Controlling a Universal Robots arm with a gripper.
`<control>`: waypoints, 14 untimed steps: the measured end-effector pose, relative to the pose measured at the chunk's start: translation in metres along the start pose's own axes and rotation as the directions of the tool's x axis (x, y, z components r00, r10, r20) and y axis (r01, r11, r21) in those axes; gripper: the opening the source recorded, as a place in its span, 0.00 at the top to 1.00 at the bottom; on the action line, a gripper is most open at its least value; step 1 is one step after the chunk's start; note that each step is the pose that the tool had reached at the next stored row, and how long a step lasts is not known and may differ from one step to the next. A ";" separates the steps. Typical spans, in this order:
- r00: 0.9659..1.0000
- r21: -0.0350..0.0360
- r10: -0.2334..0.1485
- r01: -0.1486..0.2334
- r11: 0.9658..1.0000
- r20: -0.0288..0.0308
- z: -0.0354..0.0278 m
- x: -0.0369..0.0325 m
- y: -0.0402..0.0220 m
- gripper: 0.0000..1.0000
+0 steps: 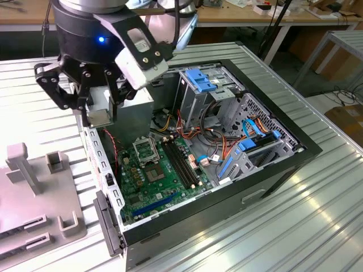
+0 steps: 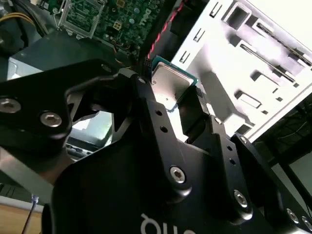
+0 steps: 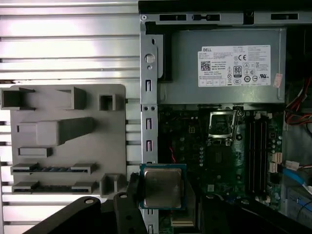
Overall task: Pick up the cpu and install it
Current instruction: 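Pick up the cpu and move it towards the insertion slot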
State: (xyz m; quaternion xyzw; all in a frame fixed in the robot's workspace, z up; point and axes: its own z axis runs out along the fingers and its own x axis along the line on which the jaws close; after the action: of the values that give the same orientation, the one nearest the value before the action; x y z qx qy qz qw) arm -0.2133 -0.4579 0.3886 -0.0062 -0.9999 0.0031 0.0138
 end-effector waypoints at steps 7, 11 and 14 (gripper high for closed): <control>1.000 0.000 0.000 0.000 1.000 0.001 -0.0006 -0.0334 0.0019 0.53; 1.000 0.000 0.001 -0.001 1.000 0.002 -0.0009 -0.0504 0.0028 0.53; 1.000 0.000 0.001 -0.001 1.000 0.003 -0.0011 -0.0626 0.0033 0.53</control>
State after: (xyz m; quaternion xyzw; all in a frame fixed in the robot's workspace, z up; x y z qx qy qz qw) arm -0.1506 -0.4554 0.3879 -0.0067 -0.9999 0.0031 0.0122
